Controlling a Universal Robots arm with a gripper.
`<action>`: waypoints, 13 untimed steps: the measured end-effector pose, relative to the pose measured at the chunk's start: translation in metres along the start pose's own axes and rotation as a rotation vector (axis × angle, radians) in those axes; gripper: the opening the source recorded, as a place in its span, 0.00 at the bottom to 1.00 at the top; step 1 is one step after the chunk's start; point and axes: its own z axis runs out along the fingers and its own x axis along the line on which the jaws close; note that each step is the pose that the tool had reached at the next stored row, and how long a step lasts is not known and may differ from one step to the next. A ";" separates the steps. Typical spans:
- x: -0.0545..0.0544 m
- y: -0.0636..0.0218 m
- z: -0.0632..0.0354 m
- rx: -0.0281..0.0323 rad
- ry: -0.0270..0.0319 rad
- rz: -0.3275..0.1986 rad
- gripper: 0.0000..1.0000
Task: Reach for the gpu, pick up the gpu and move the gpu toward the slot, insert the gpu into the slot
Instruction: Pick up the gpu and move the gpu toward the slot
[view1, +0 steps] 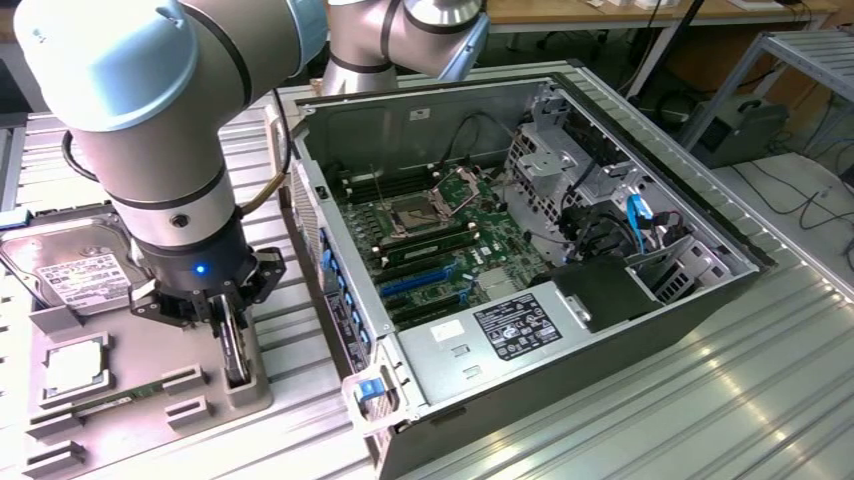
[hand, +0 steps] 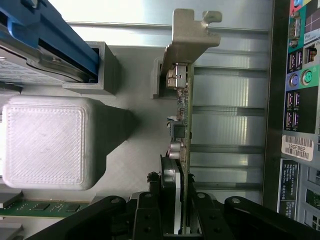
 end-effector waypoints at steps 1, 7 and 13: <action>0.000 0.0000 0.0000 0.0000 0.0000 0.000 0.28; 0.000 0.0000 0.0000 0.0000 -0.0001 0.000 0.28; 0.000 0.0003 -0.0116 0.0003 0.0000 0.000 0.28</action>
